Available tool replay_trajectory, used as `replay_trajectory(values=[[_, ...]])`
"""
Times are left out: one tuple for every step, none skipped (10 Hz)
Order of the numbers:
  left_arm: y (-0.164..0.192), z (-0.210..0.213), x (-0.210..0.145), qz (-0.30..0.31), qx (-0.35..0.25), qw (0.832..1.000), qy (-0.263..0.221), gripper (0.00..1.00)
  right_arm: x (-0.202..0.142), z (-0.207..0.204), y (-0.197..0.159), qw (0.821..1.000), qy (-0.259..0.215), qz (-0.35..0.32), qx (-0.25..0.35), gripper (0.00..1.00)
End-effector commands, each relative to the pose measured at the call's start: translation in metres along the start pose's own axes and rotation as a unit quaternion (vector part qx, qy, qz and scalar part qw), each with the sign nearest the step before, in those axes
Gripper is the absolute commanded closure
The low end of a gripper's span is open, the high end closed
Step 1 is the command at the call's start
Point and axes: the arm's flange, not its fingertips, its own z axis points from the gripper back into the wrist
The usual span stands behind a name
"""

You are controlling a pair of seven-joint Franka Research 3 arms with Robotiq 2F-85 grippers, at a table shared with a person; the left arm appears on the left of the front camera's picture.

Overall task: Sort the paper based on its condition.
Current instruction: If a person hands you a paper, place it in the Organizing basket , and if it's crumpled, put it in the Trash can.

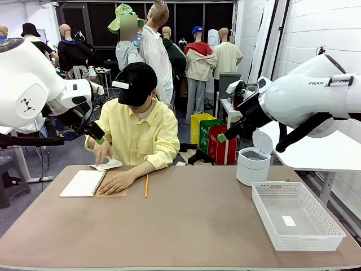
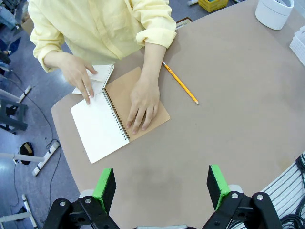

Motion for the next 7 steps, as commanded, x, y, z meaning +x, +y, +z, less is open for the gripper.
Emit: replay_trajectory(values=[[-0.0002, 0.0005, -0.0002, 0.0, -0.002, 1.0, 0.003, 0.0, -0.0007, -0.0005, 0.0009, 1.0, 0.002, 0.001, 0.002, 0.0], [-0.0002, 0.0005, -0.0002, 0.0, -0.002, 1.0, 0.003, 0.0, -0.0007, -0.0005, 0.0009, 1.0, 0.002, 0.001, 0.002, 0.0], [-0.0002, 0.0005, -0.0002, 0.0, -0.002, 1.0, 0.003, 0.0, -0.0007, -0.0005, 0.0009, 1.0, 0.002, 0.001, 0.002, 0.0], [-0.0002, 0.0005, -0.0002, 0.0, -0.002, 1.0, 0.003, 0.0, -0.0007, -0.0005, 0.0009, 1.0, 0.002, 0.001, 0.002, 0.0], [-0.0002, 0.0005, -0.0002, 0.0, -0.002, 1.0, 0.003, 0.0, -0.0007, -0.0005, 0.0009, 1.0, 0.002, 0.001, 0.002, 0.0], [-0.0002, 0.0005, -0.0002, 0.0, -0.002, 1.0, 0.003, 0.0, -0.0007, -0.0005, 0.0009, 1.0, 0.002, 0.001, 0.002, 0.0], [-0.0002, 0.0005, -0.0002, 0.0, -0.002, 1.0, 0.003, 0.0, -0.0007, -0.0005, 0.0009, 1.0, 0.002, 0.001, 0.002, 0.0]])
